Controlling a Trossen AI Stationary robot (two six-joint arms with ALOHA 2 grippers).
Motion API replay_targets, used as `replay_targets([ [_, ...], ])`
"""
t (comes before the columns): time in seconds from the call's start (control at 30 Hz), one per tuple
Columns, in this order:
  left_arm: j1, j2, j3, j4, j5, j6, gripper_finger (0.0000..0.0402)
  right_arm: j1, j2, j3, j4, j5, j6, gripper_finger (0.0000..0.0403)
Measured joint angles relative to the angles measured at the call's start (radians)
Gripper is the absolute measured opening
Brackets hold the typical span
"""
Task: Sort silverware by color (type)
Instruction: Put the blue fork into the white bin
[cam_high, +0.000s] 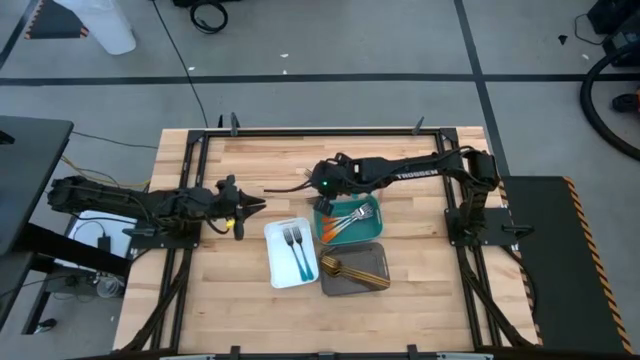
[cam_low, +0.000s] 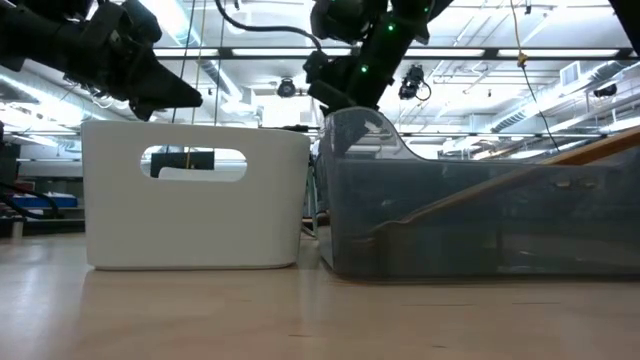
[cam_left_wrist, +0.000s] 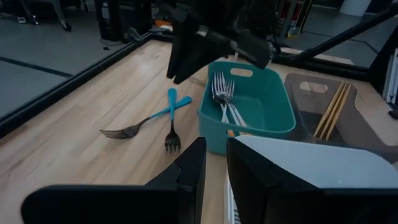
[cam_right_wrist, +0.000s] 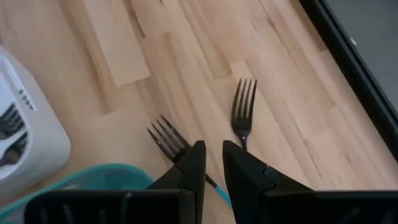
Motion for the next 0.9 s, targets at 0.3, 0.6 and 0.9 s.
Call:
replay_targets([
  [0.3, 0.001, 0.000, 0.000, 0.054, -0.016, 0.008, 0.0071, -0.074, 0.004, 0.000, -0.038, -0.057, -0.021, 0.0066],
  [0.6, 0.001, 0.000, 0.000, 0.071, -0.038, -0.001, 0.0071, -0.154, 0.004, 0.000, -0.125, -0.143, -0.027, 0.0067],
  [0.9, 0.001, 0.000, 0.000, 0.077, -0.038, -0.008, 0.0071, -0.161, 0.024, 0.001, -0.132, -0.158, -0.039, 0.0116],
])
